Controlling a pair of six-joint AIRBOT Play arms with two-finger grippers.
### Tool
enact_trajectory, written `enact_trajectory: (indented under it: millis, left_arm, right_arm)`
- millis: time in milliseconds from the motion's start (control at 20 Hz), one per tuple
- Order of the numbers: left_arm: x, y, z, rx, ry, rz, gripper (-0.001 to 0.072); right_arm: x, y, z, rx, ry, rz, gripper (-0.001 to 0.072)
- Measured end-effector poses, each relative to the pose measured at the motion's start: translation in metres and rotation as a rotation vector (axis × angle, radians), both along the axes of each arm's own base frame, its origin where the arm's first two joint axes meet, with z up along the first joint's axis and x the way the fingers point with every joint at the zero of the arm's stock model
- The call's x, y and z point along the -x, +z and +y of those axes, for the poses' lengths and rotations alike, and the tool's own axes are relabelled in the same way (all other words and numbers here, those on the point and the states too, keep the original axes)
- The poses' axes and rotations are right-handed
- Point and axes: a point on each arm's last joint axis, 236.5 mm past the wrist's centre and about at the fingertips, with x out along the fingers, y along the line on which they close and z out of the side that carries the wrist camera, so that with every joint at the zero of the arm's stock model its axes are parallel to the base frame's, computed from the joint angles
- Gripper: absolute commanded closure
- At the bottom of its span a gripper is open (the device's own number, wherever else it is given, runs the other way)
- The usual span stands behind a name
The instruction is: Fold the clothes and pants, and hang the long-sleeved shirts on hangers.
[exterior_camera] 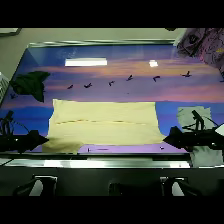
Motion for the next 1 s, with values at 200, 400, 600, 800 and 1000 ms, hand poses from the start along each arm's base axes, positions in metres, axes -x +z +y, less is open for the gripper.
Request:
enact_trajectory:
  millis: [200,400,600,800,1000]
  left_arm:
    - [-0.029,-0.003,0.000,0.002,-0.028,-0.008,0.0694]
    - [-0.076,-0.009,0.003,-0.002,-0.046,-0.007,0.0694]
    - [-0.124,-0.016,0.012,-0.009,-0.050,-0.014,0.0694]
    - [-0.162,-0.028,0.021,-0.008,-0.056,-0.010,0.0694]
    - [-0.195,-0.045,0.025,0.005,-0.065,0.000,0.0694]
  right_arm:
    - [-0.022,0.002,0.004,-0.025,0.033,-0.031,0.0684]
    - [-0.062,-0.008,0.015,0.020,0.114,-0.060,0.0684]
    - [-0.112,-0.017,0.009,0.094,0.100,-0.093,0.0684]
    - [-0.147,-0.028,0.004,0.118,0.083,-0.113,0.0683]
    - [-0.169,-0.043,0.007,0.092,0.060,-0.129,0.0682]
